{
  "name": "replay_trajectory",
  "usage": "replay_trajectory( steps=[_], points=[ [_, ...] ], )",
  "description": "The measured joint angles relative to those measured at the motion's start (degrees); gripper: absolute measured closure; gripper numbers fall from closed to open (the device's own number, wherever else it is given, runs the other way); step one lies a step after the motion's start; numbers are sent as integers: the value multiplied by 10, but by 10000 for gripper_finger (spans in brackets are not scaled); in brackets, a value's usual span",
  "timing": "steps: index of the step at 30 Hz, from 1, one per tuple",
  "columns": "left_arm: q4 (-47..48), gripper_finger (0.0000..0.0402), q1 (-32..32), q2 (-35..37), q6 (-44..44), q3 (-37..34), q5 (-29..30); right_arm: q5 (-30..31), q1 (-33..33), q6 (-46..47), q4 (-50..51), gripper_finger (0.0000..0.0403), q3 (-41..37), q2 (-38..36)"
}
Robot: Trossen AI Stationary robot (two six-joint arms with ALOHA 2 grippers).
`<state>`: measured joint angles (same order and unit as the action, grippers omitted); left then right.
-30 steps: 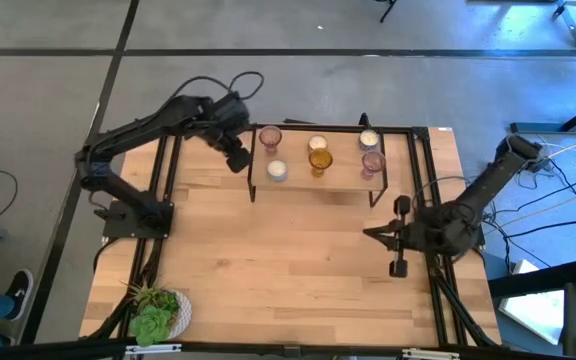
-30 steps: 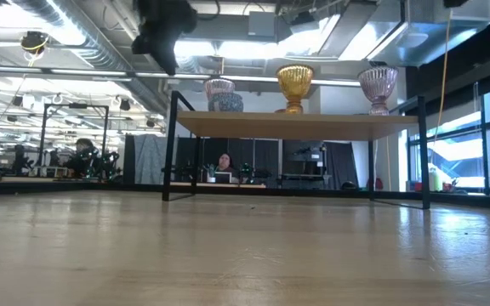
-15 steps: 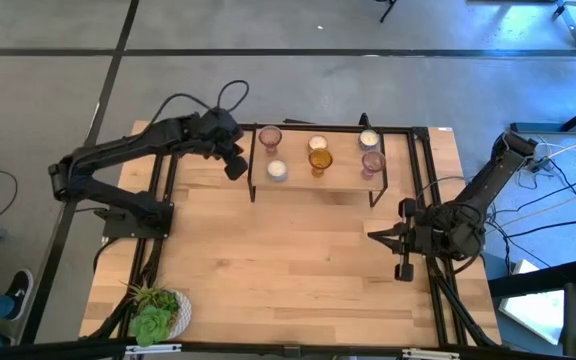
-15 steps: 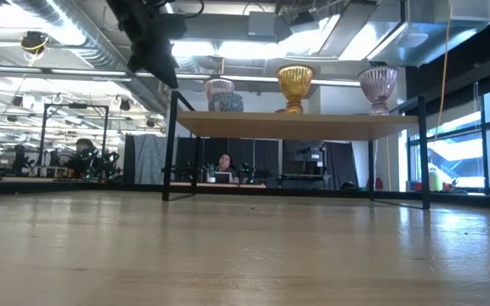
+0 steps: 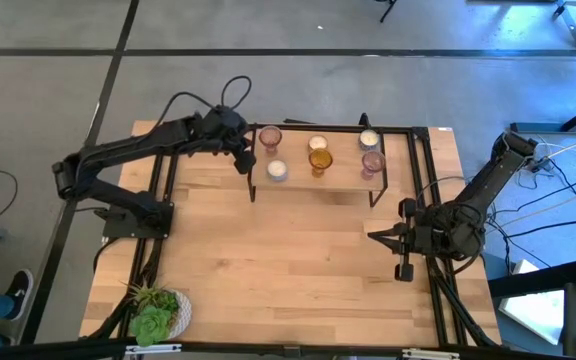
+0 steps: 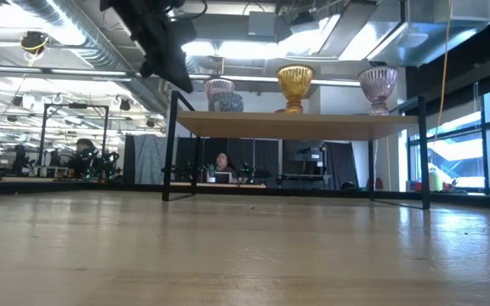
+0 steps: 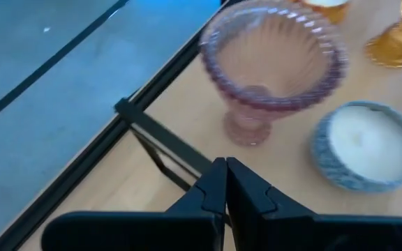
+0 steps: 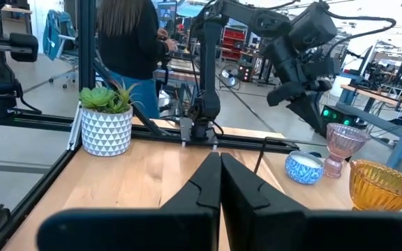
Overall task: Pick & Place candle stick holders
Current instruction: Put the violet candle holder on the shelf aligned with the light blue candle
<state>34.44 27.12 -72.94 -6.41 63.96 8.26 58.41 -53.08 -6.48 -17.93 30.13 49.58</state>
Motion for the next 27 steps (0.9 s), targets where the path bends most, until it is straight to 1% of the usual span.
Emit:
replay_trajectory(
  steps=[7,11,17,20,27],
  points=[
    [-2,400,20,-24,0,0,-15,-2,0,0,0,398,0,0],
    [-3,400,20,-44,6,0,-22,-2,0,-2,0,398,0,0],
    [-37,400,20,-64,12,0,-35,-2,0,-4,0,398,0,0],
    [-58,400,20,-66,12,0,-42,-2,0,-4,0,398,0,0],
    [-68,400,20,-67,12,0,-54,-2,0,-4,0,398,0,0]
  ],
)
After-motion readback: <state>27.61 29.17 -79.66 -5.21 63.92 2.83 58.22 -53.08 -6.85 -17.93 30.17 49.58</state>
